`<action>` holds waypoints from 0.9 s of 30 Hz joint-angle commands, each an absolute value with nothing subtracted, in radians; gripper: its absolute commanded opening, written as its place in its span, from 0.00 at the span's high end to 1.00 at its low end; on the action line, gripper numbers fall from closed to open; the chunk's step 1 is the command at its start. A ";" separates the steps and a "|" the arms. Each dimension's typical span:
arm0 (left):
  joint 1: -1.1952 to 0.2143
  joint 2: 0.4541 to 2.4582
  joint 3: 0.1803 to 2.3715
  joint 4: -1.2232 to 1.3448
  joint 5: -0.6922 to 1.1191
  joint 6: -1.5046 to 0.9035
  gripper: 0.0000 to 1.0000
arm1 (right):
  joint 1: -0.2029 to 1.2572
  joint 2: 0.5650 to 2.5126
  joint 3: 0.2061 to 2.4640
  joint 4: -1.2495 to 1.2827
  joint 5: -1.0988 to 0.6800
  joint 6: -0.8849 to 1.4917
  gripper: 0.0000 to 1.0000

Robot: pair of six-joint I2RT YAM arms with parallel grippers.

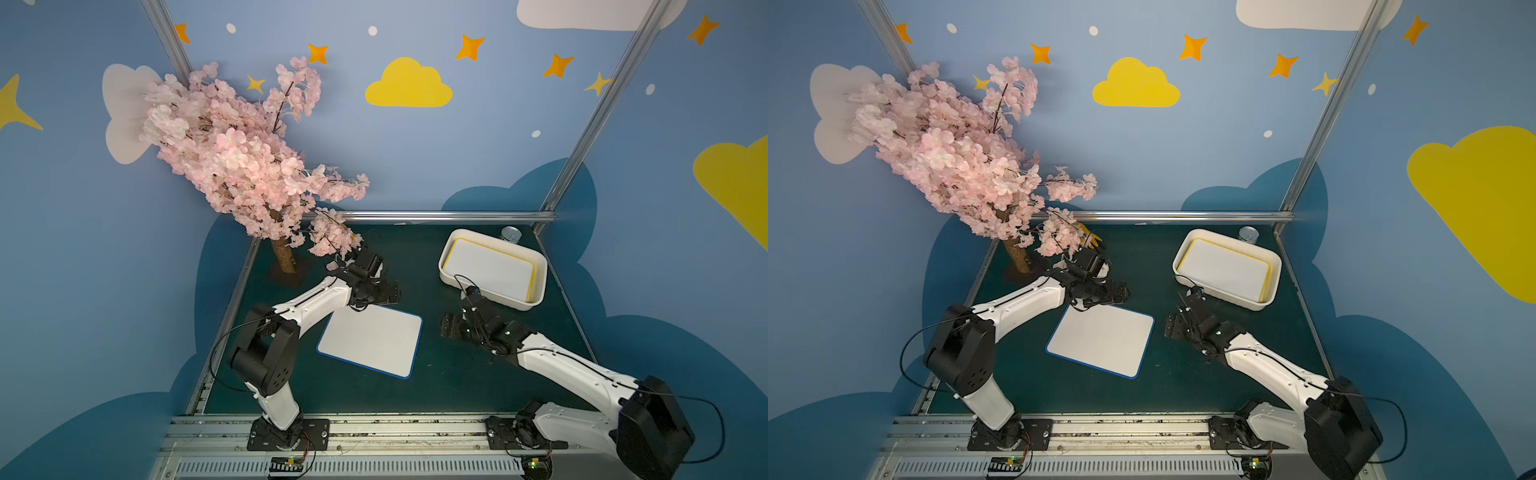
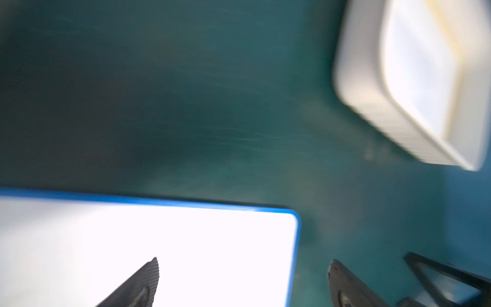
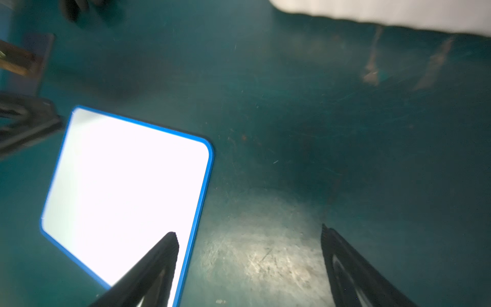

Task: Put the whiteboard into the storage box
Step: Pick up the whiteboard at the center of the board.

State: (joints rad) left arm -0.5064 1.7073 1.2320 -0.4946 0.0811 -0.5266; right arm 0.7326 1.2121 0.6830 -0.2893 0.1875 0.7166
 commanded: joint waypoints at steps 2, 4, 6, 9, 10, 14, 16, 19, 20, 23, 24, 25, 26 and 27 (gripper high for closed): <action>-0.501 1.688 1.267 -0.762 -0.112 -0.417 0.00 | 0.831 1.294 0.752 -0.270 0.326 0.798 0.15; -0.482 1.682 1.276 -0.795 -0.138 -0.388 0.00 | 0.866 1.343 0.771 -0.270 0.362 0.826 0.15; -0.450 1.685 1.272 -0.799 -0.150 -0.367 0.00 | 0.907 1.395 0.796 -0.274 0.395 0.848 0.15; -0.388 1.678 1.243 -0.773 -0.112 -0.375 0.00 | 0.965 1.466 0.828 -0.272 0.456 0.872 0.15; -0.372 1.666 1.217 -0.742 -0.101 -0.377 0.00 | 0.979 1.487 0.836 -0.273 0.469 0.883 0.15; -0.331 1.629 1.114 -0.618 -0.130 -0.375 0.00 | 1.032 1.578 0.885 -0.290 0.509 0.916 0.15; -0.324 1.629 1.115 -0.598 -0.150 -0.354 0.00 | 1.058 1.617 0.912 -0.310 0.540 0.932 0.15; -0.308 1.635 1.100 -0.563 -0.167 -0.351 0.00 | 1.086 1.670 0.947 -0.345 0.581 0.970 0.15; -0.297 1.639 1.094 -0.551 -0.153 -0.357 0.00 | 1.095 1.687 0.953 -0.349 0.591 0.982 0.15; -0.265 1.661 1.085 -0.524 -0.123 -0.373 0.00 | 1.114 1.726 0.975 -0.384 0.634 1.024 0.15; -0.256 1.670 1.085 -0.515 -0.109 -0.377 0.00 | 1.117 1.738 0.982 -0.399 0.647 1.034 0.15; -0.248 1.674 1.082 -0.505 -0.096 -0.382 0.00 | 1.117 1.745 0.987 -0.403 0.652 1.033 0.15; -0.242 1.677 1.074 -0.489 -0.086 -0.386 0.00 | 1.120 1.751 0.989 -0.408 0.659 1.036 0.15; -0.237 1.680 1.066 -0.477 -0.081 -0.389 0.00 | 1.121 1.756 0.989 -0.410 0.664 1.039 0.14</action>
